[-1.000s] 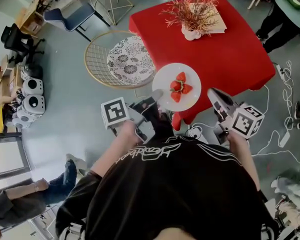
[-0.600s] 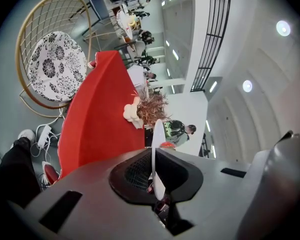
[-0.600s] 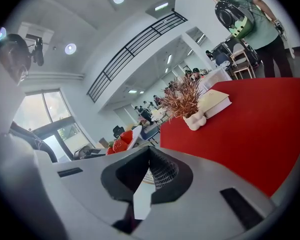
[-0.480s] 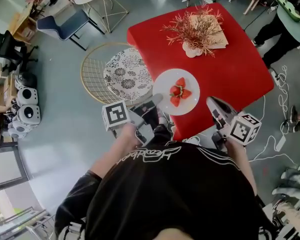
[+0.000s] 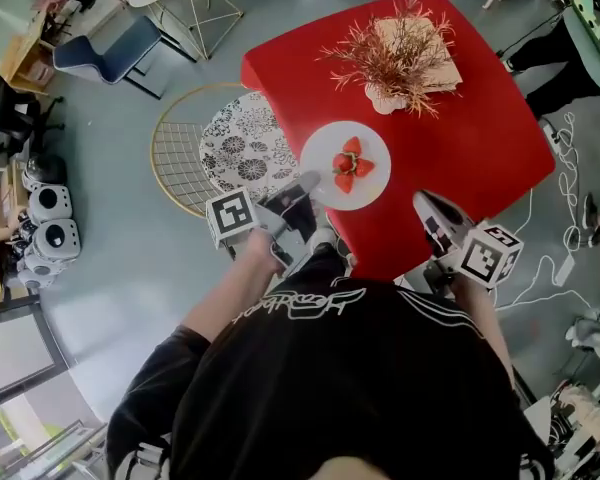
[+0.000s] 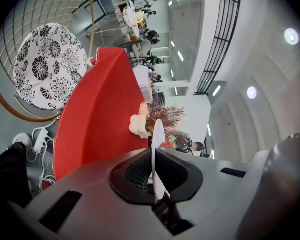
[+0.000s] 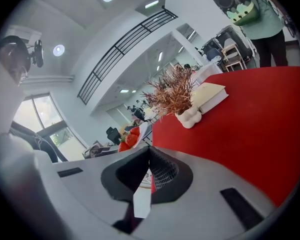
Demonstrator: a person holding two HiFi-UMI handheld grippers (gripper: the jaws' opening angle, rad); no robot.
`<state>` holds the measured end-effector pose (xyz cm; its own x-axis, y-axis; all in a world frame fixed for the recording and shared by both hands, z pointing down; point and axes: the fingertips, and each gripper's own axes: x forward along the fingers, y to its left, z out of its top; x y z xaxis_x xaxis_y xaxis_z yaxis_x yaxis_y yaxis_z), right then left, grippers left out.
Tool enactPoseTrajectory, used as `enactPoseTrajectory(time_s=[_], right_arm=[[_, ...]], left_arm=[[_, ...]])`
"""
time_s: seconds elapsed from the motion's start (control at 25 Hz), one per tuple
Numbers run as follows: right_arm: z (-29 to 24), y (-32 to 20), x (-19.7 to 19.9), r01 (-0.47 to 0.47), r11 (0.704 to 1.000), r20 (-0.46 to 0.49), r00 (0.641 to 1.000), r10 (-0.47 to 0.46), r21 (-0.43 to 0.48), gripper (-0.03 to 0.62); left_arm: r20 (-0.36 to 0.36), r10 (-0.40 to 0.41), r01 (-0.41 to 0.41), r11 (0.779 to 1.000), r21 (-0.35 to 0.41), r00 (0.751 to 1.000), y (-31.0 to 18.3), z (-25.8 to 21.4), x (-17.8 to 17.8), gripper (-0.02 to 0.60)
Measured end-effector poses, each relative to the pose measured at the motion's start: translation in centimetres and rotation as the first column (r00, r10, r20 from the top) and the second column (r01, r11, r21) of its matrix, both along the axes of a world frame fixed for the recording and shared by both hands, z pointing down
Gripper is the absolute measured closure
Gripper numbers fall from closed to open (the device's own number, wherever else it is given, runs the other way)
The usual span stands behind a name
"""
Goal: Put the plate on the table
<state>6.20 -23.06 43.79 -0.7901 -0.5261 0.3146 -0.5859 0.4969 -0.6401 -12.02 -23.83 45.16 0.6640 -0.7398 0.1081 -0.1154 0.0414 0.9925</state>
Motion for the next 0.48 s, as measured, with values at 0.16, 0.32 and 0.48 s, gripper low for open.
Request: enactPoseTrajectory(time_s=[0.16, 0.32, 0.48], right_arm=[[0.8, -0.1, -0.4, -0.004, 1.000, -0.012, 1.000, 0.004, -0.021, 0.588], [1.9, -0.2, -0.7, -0.031, 0.997, -0.017, 0.999, 0.030, -0.067, 0.588], [2.2, -0.6, -1.9, -0.013, 0.997, 0.000, 1.000, 0.013, -0.070, 0.587]], left_arm=[[-0.017, -0.011, 0.011, 1.000, -0.003, 1.000, -1.8, 1.4, -0.9, 0.565], [-0.058, -0.029, 0.028, 0.999, -0.018, 0.998, -3.6, 3.1, -1.6, 0.565], [-0.025, -0.034, 0.034, 0.999, -0.028, 0.999, -5.2, 5.2, -1.9, 0.565]])
